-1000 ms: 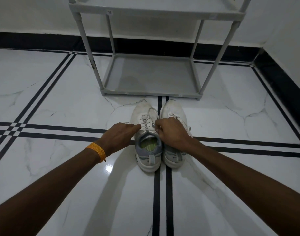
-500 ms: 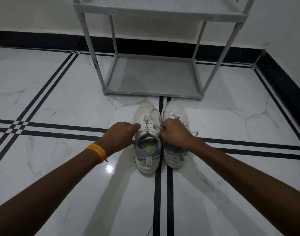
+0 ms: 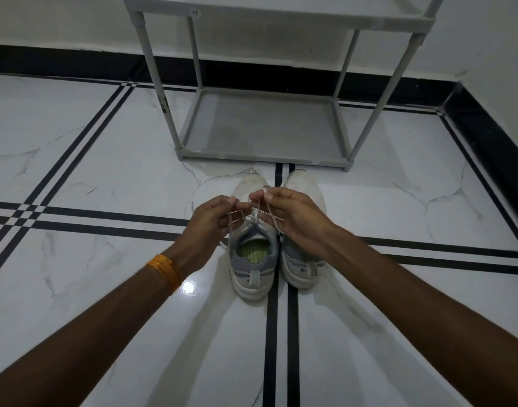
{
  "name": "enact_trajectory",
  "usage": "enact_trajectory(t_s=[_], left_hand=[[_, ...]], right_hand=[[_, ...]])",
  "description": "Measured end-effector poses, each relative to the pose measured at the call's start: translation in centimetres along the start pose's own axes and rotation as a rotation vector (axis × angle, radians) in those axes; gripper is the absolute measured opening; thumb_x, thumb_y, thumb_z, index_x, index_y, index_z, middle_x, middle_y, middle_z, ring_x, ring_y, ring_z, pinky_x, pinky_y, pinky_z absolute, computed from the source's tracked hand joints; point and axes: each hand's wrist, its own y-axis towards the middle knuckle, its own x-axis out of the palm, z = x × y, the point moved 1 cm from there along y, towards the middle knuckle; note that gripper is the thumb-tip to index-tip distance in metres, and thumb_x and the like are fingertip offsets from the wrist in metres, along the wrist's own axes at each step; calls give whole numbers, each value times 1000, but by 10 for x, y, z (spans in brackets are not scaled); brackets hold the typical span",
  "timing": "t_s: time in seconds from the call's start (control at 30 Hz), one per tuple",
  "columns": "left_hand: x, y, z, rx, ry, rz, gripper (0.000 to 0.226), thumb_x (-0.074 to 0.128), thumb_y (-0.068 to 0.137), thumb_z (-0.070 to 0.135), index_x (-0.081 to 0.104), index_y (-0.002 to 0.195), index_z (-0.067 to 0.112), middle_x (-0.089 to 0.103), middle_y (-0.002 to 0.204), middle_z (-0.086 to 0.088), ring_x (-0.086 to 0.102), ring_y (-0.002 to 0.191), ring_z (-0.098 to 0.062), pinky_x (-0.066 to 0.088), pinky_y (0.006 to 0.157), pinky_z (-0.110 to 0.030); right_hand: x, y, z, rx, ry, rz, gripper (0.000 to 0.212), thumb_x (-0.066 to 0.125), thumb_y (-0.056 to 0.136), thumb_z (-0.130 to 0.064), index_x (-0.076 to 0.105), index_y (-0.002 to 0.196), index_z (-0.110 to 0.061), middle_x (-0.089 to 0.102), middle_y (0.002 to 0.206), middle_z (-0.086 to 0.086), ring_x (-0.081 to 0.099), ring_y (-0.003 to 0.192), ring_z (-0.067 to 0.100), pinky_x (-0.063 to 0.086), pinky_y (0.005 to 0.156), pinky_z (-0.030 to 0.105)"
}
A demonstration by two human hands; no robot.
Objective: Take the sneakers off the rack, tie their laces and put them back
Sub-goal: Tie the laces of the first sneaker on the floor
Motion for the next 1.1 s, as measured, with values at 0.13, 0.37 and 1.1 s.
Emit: enact_trajectory(t_s=[0.13, 0.37, 1.1], left_hand=[[11, 3, -5, 65, 97, 135, 30, 51, 99, 29, 67, 103, 5, 71, 96, -7, 69, 86, -15, 57, 68, -21], [21, 11, -9, 126, 130, 148, 25, 55, 97, 21, 68, 113, 8, 71, 100, -4, 68, 89, -14, 56, 70, -19], [6, 30, -2, -6, 242, -92, 27, 73, 84, 17, 70, 101, -4, 73, 89, -16, 71, 81, -20, 58, 74, -24]], right_hand=[[0, 8, 11, 2, 30, 67, 24, 54, 96, -7, 65, 117, -2, 73, 102, 11, 70, 95, 19, 59, 76, 24], [2, 16, 16, -34, -193, 106, 24, 52, 95, -4, 69, 113, -4, 74, 98, 13, 67, 83, 18, 50, 78, 29], [-5, 20, 20, -184, -339, 187, 18, 62, 87, 9, 56, 101, 1, 69, 97, 30, 70, 76, 27, 60, 65, 26]])
